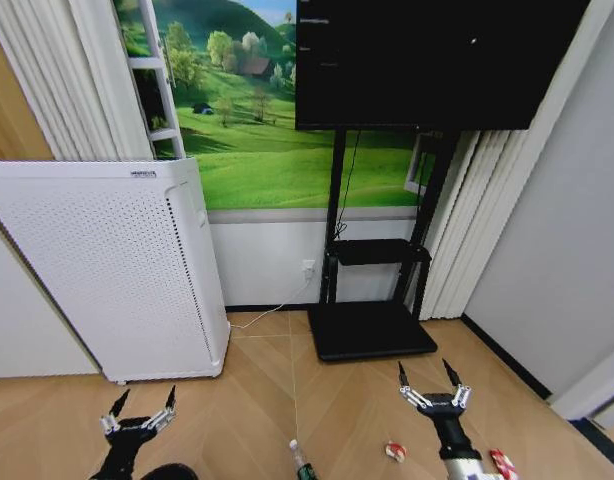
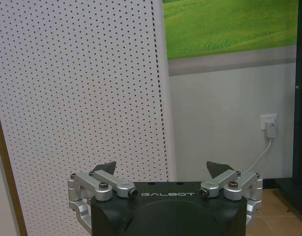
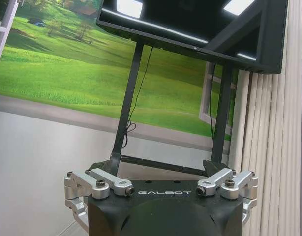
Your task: Pick up the trash bin and place the garbage on the floor into it.
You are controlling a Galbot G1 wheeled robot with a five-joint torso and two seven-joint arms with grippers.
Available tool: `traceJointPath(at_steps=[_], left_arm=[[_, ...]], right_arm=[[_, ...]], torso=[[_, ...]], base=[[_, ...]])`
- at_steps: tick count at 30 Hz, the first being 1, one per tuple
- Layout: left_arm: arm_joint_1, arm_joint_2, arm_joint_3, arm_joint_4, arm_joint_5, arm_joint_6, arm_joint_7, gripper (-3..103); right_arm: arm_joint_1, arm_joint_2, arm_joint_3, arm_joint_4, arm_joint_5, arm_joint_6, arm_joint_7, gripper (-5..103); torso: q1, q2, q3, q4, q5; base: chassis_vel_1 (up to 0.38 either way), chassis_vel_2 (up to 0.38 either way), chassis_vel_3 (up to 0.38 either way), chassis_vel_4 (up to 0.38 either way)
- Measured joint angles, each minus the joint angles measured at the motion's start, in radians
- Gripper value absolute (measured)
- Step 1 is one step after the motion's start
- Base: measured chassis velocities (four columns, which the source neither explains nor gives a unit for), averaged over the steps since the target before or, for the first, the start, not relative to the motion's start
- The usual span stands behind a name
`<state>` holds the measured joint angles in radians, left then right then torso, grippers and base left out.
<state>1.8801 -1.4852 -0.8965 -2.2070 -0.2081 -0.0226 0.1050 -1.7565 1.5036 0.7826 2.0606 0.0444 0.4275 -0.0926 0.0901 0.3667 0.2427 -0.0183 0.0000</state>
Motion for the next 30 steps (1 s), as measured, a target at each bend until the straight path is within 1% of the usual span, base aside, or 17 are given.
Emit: traceJointPath(at_steps=[2,7,9,10,12,18,20,22,23,26,27,28,30], left_arm=[[0.002,0.0,-0.002,-0.003,-0.001,0.002,0.0,100],[0.004,0.001,-0.008,-0.004,-0.005,0.002,0.0,100],[0.006,0.0,-0.011,-0.004,-0.007,0.002,0.0,100],[0.006,0.0,-0.011,-0.004,-0.007,0.002,0.0,100],[0.009,-0.003,-0.012,-0.004,-0.005,0.003,0.0,100],[0.013,-0.009,-0.012,0.0,-0.003,0.003,-0.001,100],[0.015,-0.009,-0.013,0.0,-0.004,0.003,-0.001,100],[0.02,-0.011,-0.016,-0.003,-0.009,0.003,-0.001,100],[0.02,-0.011,-0.016,-0.003,-0.009,0.003,-0.001,100],[0.03,-0.013,-0.021,-0.01,-0.015,0.005,0.0,100],[0.037,-0.015,-0.022,-0.016,-0.023,0.022,-0.007,99],[0.037,-0.015,-0.022,-0.016,-0.023,0.022,-0.007,99],[0.055,-0.022,-0.025,-0.033,-0.054,0.072,-0.032,97]], right_arm=[[0.003,0.001,-0.003,-0.003,0.0,0.0,0.0,100],[0.006,0.001,-0.007,-0.003,-0.002,0.0,-0.001,100],[0.007,0.002,-0.006,-0.005,-0.007,-0.003,-0.001,100],[0.007,0.002,-0.006,-0.005,-0.007,-0.003,-0.001,100],[0.007,0.001,-0.003,-0.007,-0.008,-0.004,0.001,100],[0.007,0.0,-0.001,-0.007,-0.008,-0.005,0.003,100],[0.006,0.0,-0.001,-0.007,-0.008,-0.008,0.006,100],[0.007,0.002,-0.001,-0.01,-0.016,-0.021,0.03,100],[0.007,0.002,-0.001,-0.01,-0.016,-0.021,0.03,100],[0.007,0.002,0.001,-0.015,-0.017,-0.026,0.041,100],[0.009,0.002,0.001,-0.017,-0.017,-0.027,0.043,100],[0.009,0.002,0.001,-0.017,-0.017,-0.027,0.043,100],[0.014,0.001,0.001,-0.025,-0.016,-0.029,0.046,100]], torso=[[-0.004,-0.012,-0.008,0.0,0.0001],[-0.009,-0.025,-0.016,0.0,0.0],[-0.013,-0.038,-0.025,0.0,0.0],[-0.013,-0.038,-0.025,0.0,0.0],[-0.017,-0.053,-0.035,0.0,0.0],[-0.024,-0.074,-0.049,0.0,0.0],[-0.026,-0.08,-0.054,0.0,0.0],[-0.029,-0.093,-0.063,0.0,0.0],[-0.029,-0.093,-0.063,0.0,0.0],[-0.033,-0.107,-0.074,-0.0001,0.0],[-0.035,-0.113,-0.078,-0.0001,0.0001],[-0.035,-0.113,-0.078,-0.0001,0.0001],[-0.039,-0.124,-0.085,-0.0001,0.0]], base=[[0.0,0.0,0.0,0.0],[0.0,0.0,0.0,0.0],[0.0,0.0,0.0,0.0],[0.0,0.0,0.0,0.0],[0.0,0.0,0.0,0.0],[0.0,0.0,0.0,0.0],[0.0,0.0,0.0,0.0],[0.0,0.0,0.0,0.0],[0.0,0.0,0.0,0.0],[0.0,0.0,0.0,0.0],[0.0,0.0,0.0,0.0],[0.0,0.0,0.0,0.0],[0.0,0.0,0.0,0.0]])
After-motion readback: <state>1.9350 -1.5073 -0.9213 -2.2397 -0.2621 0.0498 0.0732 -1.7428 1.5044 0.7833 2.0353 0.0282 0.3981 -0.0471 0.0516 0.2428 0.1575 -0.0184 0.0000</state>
